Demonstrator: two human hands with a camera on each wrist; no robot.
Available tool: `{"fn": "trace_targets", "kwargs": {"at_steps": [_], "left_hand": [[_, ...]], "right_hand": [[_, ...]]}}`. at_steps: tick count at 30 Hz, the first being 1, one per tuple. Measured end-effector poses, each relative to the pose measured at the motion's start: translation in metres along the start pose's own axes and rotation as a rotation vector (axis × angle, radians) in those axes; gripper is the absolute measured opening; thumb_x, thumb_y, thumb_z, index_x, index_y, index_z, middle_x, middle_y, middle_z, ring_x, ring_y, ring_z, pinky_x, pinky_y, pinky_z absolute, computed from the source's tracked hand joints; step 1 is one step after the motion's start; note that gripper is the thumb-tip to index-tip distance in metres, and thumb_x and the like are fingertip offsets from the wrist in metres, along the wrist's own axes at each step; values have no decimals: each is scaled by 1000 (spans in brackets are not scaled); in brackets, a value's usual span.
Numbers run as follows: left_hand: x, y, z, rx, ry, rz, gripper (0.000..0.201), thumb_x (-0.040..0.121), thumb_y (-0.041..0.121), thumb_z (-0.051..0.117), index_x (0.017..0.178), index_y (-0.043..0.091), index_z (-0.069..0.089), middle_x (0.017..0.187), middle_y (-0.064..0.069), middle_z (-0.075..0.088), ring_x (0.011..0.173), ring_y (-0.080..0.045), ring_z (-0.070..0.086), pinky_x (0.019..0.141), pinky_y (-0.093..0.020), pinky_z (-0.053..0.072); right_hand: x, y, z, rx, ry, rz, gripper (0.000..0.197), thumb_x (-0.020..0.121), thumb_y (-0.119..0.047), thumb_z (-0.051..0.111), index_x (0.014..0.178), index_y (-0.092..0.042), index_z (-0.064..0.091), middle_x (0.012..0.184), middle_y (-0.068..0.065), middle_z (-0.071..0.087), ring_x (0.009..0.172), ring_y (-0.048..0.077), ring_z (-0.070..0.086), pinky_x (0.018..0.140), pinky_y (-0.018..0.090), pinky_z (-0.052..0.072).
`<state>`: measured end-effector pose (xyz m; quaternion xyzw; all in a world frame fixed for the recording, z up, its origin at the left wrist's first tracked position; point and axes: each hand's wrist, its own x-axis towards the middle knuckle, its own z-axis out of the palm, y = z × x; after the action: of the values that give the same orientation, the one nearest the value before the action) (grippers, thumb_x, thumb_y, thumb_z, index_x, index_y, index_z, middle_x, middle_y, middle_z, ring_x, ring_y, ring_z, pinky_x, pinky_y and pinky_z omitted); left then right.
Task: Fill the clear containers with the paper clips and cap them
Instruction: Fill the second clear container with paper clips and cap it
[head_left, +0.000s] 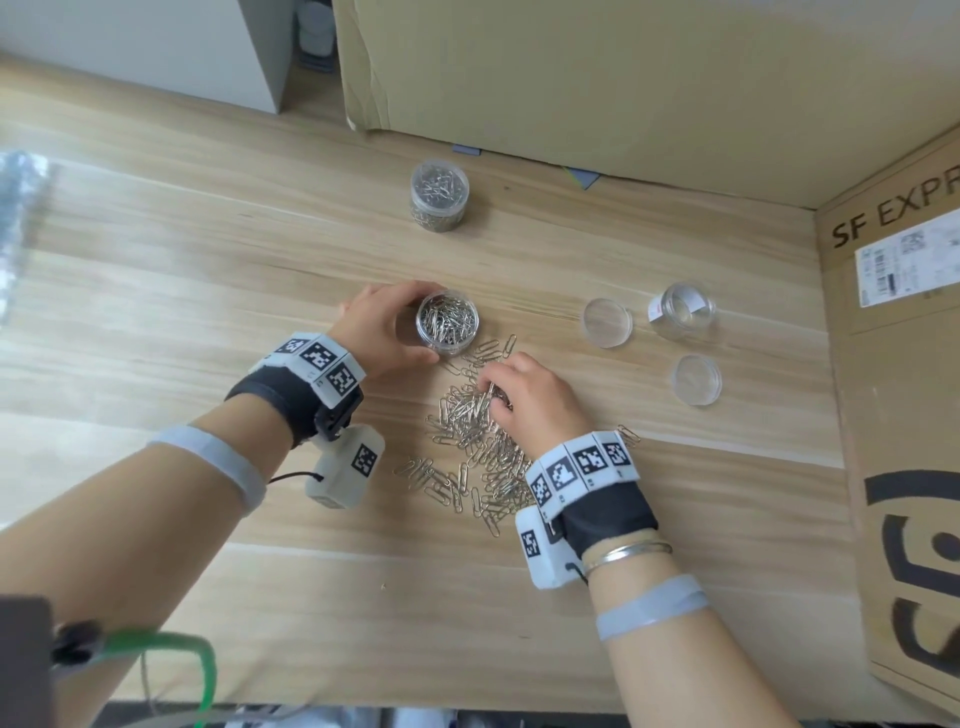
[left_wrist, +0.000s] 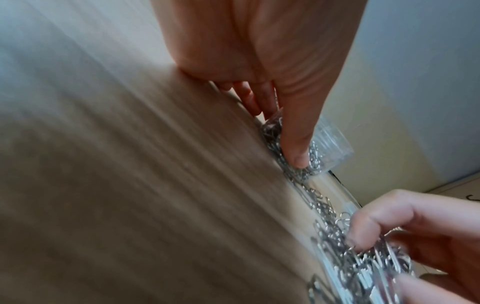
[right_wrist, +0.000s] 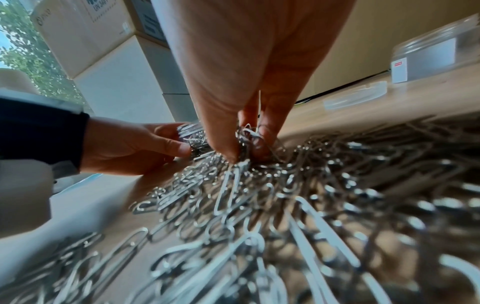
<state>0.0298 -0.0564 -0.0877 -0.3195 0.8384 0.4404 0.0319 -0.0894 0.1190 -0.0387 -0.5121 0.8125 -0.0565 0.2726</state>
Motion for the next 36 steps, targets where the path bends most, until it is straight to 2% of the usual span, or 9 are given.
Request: {"fn": "trace_targets", "kwargs": {"at_steps": [4,7,10,13,19,22,25,32,36], "left_hand": [[0,2,1,36,24,8,70,63,35,77,125,34,43,126,7,55,120,-25,43,102,-50,32],[1,-1,1,38,10,32,72,59,45,73,123,38,41,125,9,56,118,-24,46,101,-51,32],[2,-3,3,33,-2,38,74,53,56,64,121,41,39,124,10,56,117,-24,47,99,-53,32],[3,-4,3,36,1,43,78,50,62,59,122,42,37,125,10,56,117,-23,49,99,-53,33],[3,-4,3,38,35,79,73,60,38,76,125,32,43,124,6,58,115,-23,49,101,-47,32],[3,-4,4,43,29,60,74,61,39,76,126,32,42,125,6,57,117,-22,48,101,-47,32],[4,-8,6,34,9,46,75,58,47,71,125,38,38,125,8,56,117,-22,47,99,-51,33],[2,-3,2,-11,18,38,70,59,38,75,121,37,43,124,10,56,118,-23,46,101,-50,32],[1,0,1,-31,42,20,70,63,30,77,125,29,44,127,5,55,119,-25,45,103,-48,33]], "right_hand": [[4,2,-4,49,29,26,13,85,-8,54,90,-18,61,89,1,59,55,9,40,56,28,43],[7,2,-14,92,57,7,12,84,-6,56,89,-14,64,90,2,62,52,-2,32,59,23,35],[15,-4,-27,125,127,-23,11,82,-5,58,87,-11,65,90,3,65,53,1,36,58,24,35],[26,-14,-39,132,214,-69,10,79,-4,59,82,-11,65,85,4,65,64,15,51,60,30,44],[48,-36,-43,153,272,-93,11,77,-6,59,83,-13,65,86,5,65,77,24,58,67,32,45],[53,-41,-42,162,195,-99,14,80,-12,62,93,-15,65,95,5,65,85,22,59,76,33,48],[51,-41,-42,199,188,-98,18,83,-17,63,101,-18,65,97,3,66,78,15,59,78,35,51],[41,-18,-42,188,325,21,16,87,-9,54,94,-17,67,93,2,68,78,17,61,74,38,54],[30,-6,-32,61,72,110,29,87,-25,59,115,-18,61,120,1,59,104,16,56,93,26,44]]}}
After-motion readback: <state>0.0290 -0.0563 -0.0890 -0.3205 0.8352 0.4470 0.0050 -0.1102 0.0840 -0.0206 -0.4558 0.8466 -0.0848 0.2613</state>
